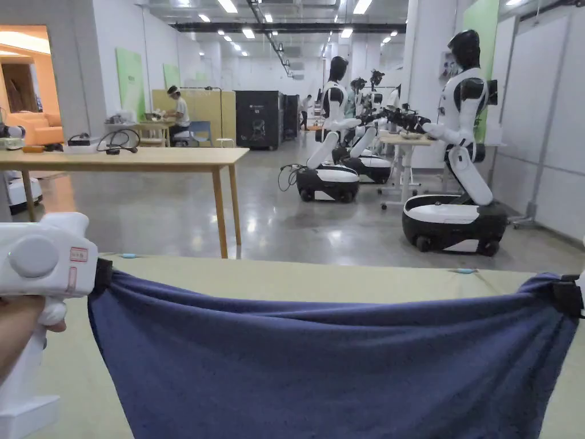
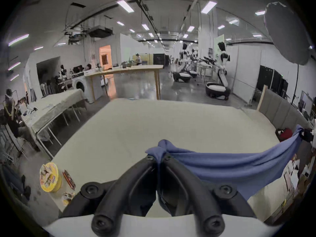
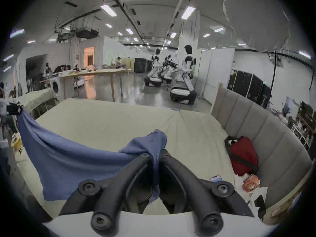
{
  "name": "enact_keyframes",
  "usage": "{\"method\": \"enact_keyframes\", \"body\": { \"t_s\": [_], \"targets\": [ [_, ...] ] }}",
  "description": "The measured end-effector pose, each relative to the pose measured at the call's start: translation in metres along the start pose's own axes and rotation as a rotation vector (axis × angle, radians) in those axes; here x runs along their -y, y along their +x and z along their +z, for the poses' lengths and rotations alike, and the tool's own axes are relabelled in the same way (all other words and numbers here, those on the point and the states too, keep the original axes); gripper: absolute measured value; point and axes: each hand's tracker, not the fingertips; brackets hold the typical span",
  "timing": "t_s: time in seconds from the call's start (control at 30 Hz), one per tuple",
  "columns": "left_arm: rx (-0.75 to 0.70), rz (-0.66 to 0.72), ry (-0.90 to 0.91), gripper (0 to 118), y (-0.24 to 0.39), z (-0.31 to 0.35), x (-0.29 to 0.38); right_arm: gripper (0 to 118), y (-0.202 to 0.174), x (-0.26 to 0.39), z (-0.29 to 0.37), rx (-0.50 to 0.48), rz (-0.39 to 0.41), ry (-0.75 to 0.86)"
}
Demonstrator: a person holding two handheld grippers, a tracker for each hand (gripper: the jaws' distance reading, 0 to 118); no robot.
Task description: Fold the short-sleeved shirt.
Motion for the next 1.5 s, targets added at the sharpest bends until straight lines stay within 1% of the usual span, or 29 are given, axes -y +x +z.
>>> {"method": "enact_keyframes", "body": {
  "t_s": [0.03, 0.13, 0.23, 0.37, 0.6, 0.63, 0.67, 0.73, 0.9, 1.03, 1.13, 1.23, 1.27, 1.3, 1.37, 1.47, 1.5],
  "targets": [
    [-0.008, 0.001, 0.013, 0, -0.001, 0.001, -0.007, 7, 0.000, -0.007, 0.002, 0.002, -0.011, 0.015],
    [-0.022, 0.003, 0.033, 0, 0.000, -0.001, -0.027, 7, 0.003, -0.030, -0.002, 0.019, -0.008, 0.030],
    [-0.029, 0.003, 0.060, 0, 0.002, -0.004, -0.048, 7, 0.009, -0.054, -0.011, 0.018, -0.045, 0.047],
    [-0.040, 0.012, 0.088, 0, 0.011, -0.016, -0.080, 7, 0.012, -0.086, -0.030, 0.031, -0.055, 0.068],
    [-0.114, 0.013, 0.166, 0, 0.032, -0.051, -0.133, 7, 0.002, -0.133, -0.085, 0.082, -0.021, 0.087],
    [-0.123, -0.003, 0.147, 0, 0.033, -0.057, -0.138, 7, 0.000, -0.138, -0.094, 0.091, -0.014, 0.088],
    [-0.122, 0.016, 0.174, 0, 0.036, -0.061, -0.141, 7, -0.002, -0.142, -0.102, 0.101, -0.011, 0.084],
    [-0.140, 0.020, 0.157, 0, 0.040, -0.074, -0.146, 7, -0.007, -0.146, -0.117, 0.110, -0.007, 0.088],
    [-0.187, -0.017, 0.134, 0, 0.048, -0.103, -0.136, 7, -0.019, -0.147, -0.152, 0.129, 0.014, 0.067],
    [-0.180, -0.022, 0.100, 0, 0.047, -0.116, -0.107, 7, -0.022, -0.116, -0.169, 0.115, 0.004, 0.016],
    [-0.130, -0.039, 0.058, 0, 0.045, -0.121, -0.073, 7, -0.022, -0.074, -0.169, 0.101, 0.003, -0.029],
    [-0.093, -0.091, 0.000, 0, 0.044, -0.118, -0.029, 7, -0.022, -0.020, -0.160, 0.074, 0.014, -0.069],
    [-0.076, -0.082, -0.003, 0, 0.043, -0.114, -0.012, 7, -0.023, 0.001, -0.151, 0.059, 0.019, -0.087],
    [-0.055, -0.085, -0.035, 0, 0.041, -0.110, 0.004, 7, -0.022, 0.022, -0.144, 0.044, -0.004, -0.092],
    [-0.047, -0.113, -0.059, 0, 0.039, -0.100, 0.037, 7, -0.019, 0.059, -0.127, 0.013, -0.025, -0.137],
    [-0.035, -0.145, -0.098, 0, 0.032, -0.079, 0.088, 7, -0.015, 0.113, -0.096, 0.013, -0.030, -0.173],
    [-0.027, -0.123, -0.107, 0, 0.029, -0.070, 0.104, 7, -0.012, 0.130, -0.084, 0.005, -0.032, -0.186]
  ]
}}
